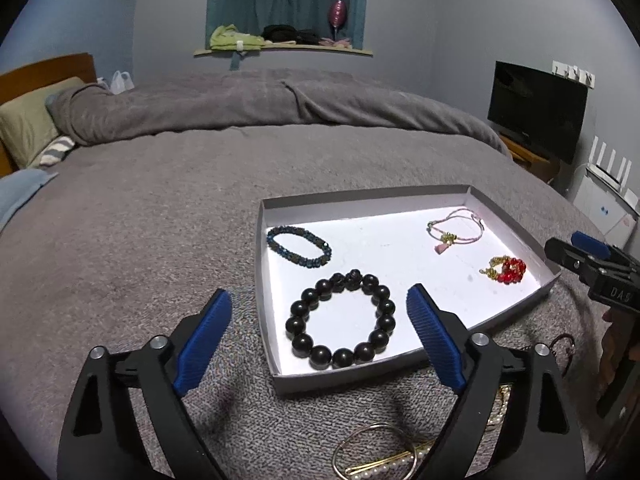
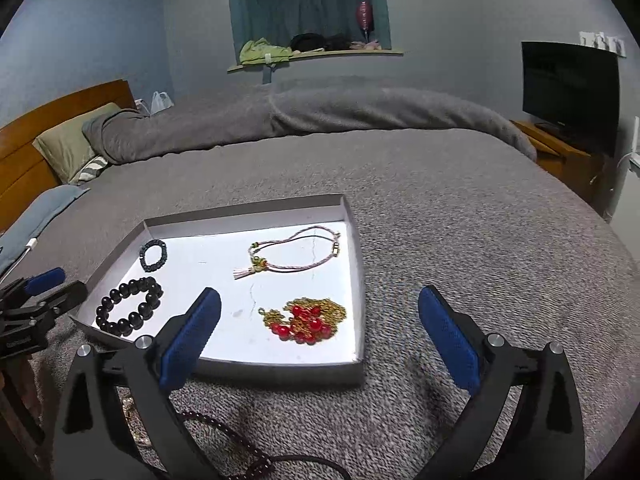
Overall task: Organize jewelry
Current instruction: 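Move both tools back toward the pearl and metal bangles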
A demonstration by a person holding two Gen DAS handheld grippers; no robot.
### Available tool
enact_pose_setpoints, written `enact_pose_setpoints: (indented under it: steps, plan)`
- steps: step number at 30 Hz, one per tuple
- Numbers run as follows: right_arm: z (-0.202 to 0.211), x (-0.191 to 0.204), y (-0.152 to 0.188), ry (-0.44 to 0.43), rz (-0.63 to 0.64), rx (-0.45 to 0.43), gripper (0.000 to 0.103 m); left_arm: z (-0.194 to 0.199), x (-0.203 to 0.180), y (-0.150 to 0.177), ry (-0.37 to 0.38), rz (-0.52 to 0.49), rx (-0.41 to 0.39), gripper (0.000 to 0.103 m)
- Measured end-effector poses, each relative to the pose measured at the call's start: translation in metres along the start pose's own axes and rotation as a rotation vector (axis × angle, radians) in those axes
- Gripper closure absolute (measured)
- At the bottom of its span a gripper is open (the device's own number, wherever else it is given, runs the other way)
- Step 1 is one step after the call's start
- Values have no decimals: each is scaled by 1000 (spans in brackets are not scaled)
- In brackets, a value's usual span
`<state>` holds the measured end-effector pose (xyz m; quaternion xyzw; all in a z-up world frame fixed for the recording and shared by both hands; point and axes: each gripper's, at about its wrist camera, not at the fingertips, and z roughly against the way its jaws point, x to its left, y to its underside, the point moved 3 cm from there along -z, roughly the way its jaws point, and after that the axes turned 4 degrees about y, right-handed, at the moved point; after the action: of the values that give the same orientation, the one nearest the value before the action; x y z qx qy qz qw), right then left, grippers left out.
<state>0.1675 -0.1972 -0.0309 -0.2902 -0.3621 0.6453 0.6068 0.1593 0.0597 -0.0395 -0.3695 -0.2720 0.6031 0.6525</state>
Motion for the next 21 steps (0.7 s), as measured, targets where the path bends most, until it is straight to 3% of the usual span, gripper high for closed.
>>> enact_pose_setpoints:
  steps: [7,21]
  plan:
    - [21,-8,8,35,-9,-16,5,19,-3,1,-46,-12,-13,9]
    - [58,-15,21,19,-18,-53,5,57,-2,16,-70,-13,-36,8]
